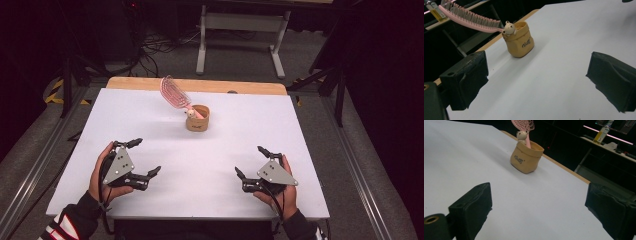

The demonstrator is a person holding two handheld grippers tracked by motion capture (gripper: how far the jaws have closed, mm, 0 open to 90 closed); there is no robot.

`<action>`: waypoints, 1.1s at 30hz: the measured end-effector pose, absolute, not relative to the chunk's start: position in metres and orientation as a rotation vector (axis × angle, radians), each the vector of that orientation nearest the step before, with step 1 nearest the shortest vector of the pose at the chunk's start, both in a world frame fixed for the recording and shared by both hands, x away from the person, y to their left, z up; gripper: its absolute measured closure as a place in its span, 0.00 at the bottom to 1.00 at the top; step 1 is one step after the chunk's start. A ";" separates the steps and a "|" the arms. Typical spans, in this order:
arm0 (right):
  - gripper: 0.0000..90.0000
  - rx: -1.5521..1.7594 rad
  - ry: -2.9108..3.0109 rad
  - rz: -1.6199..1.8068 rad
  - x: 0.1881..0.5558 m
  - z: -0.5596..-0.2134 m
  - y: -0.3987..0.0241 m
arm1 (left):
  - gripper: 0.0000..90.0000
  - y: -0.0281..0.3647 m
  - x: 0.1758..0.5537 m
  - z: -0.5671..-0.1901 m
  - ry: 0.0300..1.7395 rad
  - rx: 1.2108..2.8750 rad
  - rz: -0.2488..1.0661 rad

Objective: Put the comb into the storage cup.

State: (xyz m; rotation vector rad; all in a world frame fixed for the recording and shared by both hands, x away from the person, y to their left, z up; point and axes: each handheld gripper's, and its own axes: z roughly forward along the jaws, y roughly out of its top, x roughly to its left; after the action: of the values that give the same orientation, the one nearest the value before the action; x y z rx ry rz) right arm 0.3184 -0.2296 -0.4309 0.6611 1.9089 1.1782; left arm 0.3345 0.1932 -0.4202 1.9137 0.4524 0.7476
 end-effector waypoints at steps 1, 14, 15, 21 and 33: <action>0.08 0.661 1.909 1.178 0.318 -0.431 -0.230 | 0.05 0.193 0.334 -0.420 0.452 1.914 0.748; 0.08 0.691 1.894 1.160 0.315 -0.433 -0.238 | 0.05 0.215 0.328 -0.432 0.516 1.911 0.758; 0.08 0.691 1.894 1.160 0.315 -0.433 -0.238 | 0.05 0.215 0.328 -0.432 0.516 1.911 0.758; 0.08 0.686 1.898 1.145 0.314 -0.434 -0.237 | 0.05 0.222 0.325 -0.439 0.544 1.917 0.754; 0.08 0.721 1.902 1.122 0.310 -0.439 -0.247 | 0.05 0.231 0.320 -0.449 0.581 1.932 0.740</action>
State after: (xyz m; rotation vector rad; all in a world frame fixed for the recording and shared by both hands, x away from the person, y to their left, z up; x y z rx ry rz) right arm 0.3104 -0.2469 -0.4388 0.7208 1.9021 1.1218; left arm 0.3200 0.2306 -0.4492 1.9315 0.5806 0.7401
